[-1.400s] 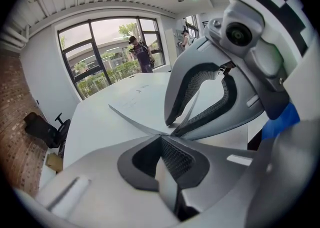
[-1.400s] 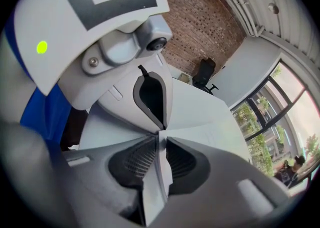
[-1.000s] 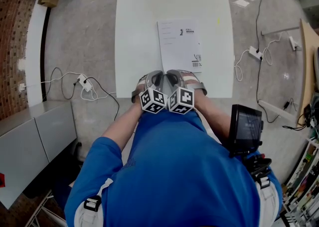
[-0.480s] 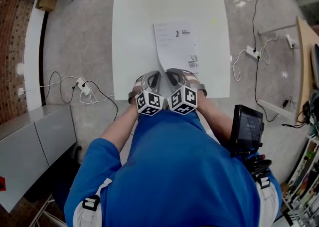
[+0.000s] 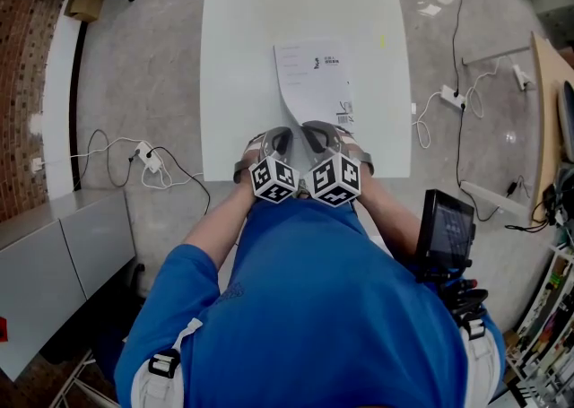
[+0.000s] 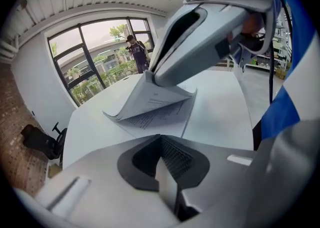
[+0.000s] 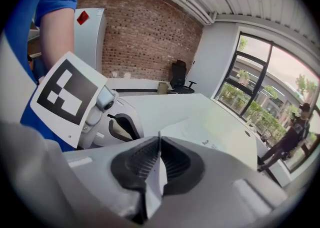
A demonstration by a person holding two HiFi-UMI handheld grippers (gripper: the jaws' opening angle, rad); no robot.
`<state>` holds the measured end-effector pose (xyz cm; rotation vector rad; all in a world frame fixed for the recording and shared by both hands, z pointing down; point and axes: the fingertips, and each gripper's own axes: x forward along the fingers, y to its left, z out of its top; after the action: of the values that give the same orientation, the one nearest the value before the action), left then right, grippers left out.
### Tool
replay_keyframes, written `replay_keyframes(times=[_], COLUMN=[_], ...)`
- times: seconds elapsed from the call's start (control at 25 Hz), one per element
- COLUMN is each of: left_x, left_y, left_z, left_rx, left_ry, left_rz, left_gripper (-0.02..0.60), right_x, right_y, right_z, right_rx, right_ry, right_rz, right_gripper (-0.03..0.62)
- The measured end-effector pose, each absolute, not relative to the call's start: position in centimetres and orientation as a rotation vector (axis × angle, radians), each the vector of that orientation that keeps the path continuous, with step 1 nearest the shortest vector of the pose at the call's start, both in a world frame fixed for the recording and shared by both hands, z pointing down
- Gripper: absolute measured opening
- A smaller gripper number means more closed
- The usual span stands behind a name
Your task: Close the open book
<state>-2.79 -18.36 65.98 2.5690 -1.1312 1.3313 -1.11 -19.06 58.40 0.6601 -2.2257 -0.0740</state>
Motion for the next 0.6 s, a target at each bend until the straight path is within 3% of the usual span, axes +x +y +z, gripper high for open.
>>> replay_keyframes(times=[0.6], left_x=[-2.7], left_y=[-18.1], left_z=[65.5], left_rx=[2.579], left_ry=[-1.121], left_rz=[1.367], left_gripper=[0.005], right_x=[4.6], right_y=[-22.1], right_z=[53.5], right_rx=[0.936], right_ry=[-2.269], right_rz=[0.029], right_gripper=[0.015])
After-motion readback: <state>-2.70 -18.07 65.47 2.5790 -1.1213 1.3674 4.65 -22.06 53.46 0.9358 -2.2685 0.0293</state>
